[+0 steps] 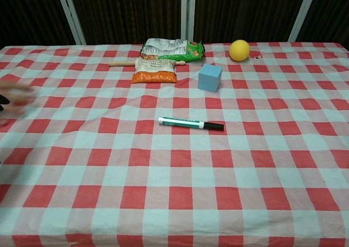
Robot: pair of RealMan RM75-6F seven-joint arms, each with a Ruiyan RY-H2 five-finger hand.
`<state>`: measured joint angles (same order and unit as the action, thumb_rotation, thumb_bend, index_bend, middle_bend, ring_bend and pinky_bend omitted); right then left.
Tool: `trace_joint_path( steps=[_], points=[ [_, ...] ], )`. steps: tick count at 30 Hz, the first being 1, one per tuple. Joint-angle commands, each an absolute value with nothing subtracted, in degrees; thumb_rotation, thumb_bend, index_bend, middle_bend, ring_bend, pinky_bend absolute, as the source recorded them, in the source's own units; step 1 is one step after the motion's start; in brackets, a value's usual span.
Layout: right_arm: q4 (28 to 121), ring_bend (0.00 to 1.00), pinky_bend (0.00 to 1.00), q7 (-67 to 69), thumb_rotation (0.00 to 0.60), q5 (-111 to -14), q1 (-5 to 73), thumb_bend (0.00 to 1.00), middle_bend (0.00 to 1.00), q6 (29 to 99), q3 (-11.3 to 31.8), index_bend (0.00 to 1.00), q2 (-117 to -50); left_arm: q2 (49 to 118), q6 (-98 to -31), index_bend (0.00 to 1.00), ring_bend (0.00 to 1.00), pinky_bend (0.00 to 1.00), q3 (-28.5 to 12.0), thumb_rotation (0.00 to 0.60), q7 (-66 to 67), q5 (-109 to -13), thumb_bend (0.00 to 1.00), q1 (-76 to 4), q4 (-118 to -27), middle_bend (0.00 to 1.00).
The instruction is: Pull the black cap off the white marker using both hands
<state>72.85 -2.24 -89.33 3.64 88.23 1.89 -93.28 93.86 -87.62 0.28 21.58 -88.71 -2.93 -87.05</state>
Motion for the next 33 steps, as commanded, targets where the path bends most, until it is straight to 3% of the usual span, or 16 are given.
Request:
trace_joint_path(
  steps=[1, 14, 20, 25, 28, 31, 33],
  points=[
    [72.8, 0.0, 0.0, -2.2, 0.6, -89.3, 3.6, 0.17, 0.24, 88.2, 1.9, 0.21, -93.3, 93.9, -87.7, 0.25, 0.16, 0.2, 0.3, 0.6, 21.6, -88.7, 0.11, -2.9, -87.1, 0.26],
    [73.7, 0.0, 0.0, -2.5, 0.6, -89.2, 3.8, 0.17, 0.24, 88.4, 2.3, 0.21, -93.0, 92.9, -85.4, 0.25, 0.16, 0.2, -1.4, 0.6, 24.4, -88.9, 0.11, -5.4, -89.7, 0.26],
    [74.6, 0.0, 0.0, -3.7, 0.6, -90.0, 4.2, 0.17, 0.24, 88.5, 2.2, 0.21, -92.5, 91.8, -80.6, 0.25, 0.16, 0.24, -4.8, 0.6, 29.9, -87.4, 0.12, -9.8, -94.7, 0.26],
    [76.1, 0.0, 0.0, -4.9, 0.6, -90.5, 4.8, 0.17, 0.24, 88.9, 2.9, 0.21, -91.7, 92.3, -74.8, 0.25, 0.22, 0.32, -9.6, 0.6, 35.0, -84.0, 0.12, -15.4, -98.2, 0.28],
    [76.8, 0.0, 0.0, -5.7, 0.6, -90.7, 5.3, 0.17, 0.24, 88.6, 3.2, 0.21, -91.6, 94.5, -70.4, 0.28, 0.31, 0.42, -13.2, 0.6, 38.7, -80.8, 0.13, -20.2, -98.3, 0.3],
    [77.0, 0.0, 0.0, -6.1, 0.6, -90.4, 5.7, 0.17, 0.24, 87.7, 3.2, 0.21, -92.0, 97.1, -66.0, 0.37, 0.63, 0.64, -15.8, 0.6, 42.6, -75.6, 0.16, -24.4, -98.1, 0.46],
    [76.8, 0.0, 0.0, -6.3, 0.6, -90.3, 6.0, 0.17, 0.24, 87.1, 3.0, 0.21, -92.4, 98.6, -63.4, 0.41, 0.76, 0.74, -16.8, 0.6, 45.6, -72.1, 0.18, -27.2, -97.7, 0.5]
  ],
)
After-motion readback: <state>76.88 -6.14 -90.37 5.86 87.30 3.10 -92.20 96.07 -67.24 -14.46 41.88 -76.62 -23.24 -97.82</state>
